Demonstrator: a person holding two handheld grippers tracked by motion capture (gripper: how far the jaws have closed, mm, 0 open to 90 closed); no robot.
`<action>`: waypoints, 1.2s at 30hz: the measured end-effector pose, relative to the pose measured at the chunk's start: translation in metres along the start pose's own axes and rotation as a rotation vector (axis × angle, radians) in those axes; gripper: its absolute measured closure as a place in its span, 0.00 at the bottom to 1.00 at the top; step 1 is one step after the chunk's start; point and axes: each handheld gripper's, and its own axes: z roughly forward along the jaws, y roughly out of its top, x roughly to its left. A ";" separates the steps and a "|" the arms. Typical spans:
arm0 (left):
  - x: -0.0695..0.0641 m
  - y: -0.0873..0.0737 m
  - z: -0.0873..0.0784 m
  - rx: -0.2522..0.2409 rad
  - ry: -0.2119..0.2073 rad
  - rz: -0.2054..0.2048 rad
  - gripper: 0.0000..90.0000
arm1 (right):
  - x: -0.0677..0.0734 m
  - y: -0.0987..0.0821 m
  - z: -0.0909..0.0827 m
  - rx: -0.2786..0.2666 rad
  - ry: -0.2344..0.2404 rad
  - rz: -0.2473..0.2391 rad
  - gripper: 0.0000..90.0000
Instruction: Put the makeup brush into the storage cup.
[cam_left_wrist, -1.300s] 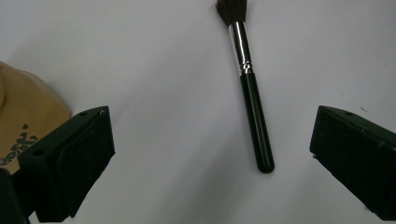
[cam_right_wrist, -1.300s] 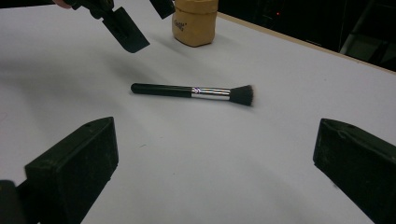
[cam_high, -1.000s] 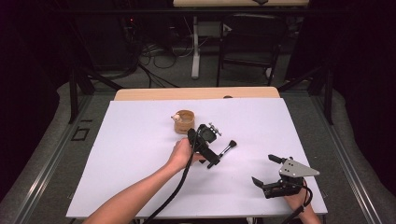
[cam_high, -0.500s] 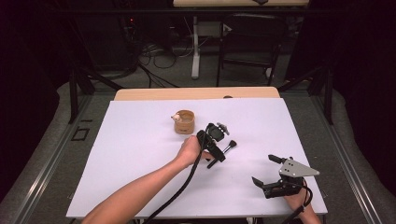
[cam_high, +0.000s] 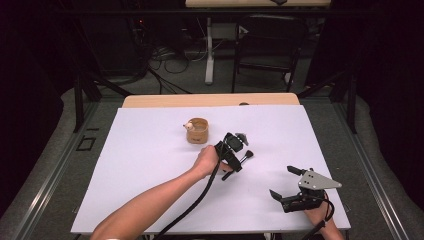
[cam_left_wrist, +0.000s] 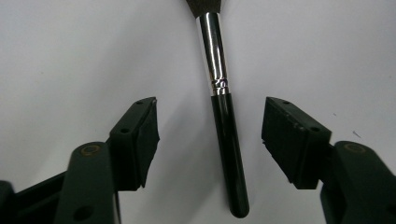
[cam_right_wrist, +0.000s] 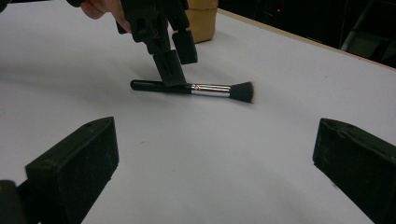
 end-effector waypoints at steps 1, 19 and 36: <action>0.000 0.001 0.001 0.010 -0.005 -0.002 0.49 | 0.000 0.000 0.000 0.002 -0.001 0.000 0.00; -0.001 0.004 0.012 0.046 -0.046 0.005 0.80 | 0.000 0.000 0.000 0.002 -0.002 0.000 0.00; -0.002 0.004 0.013 0.056 -0.023 0.046 0.88 | 0.000 0.000 0.000 0.004 0.000 -0.004 0.00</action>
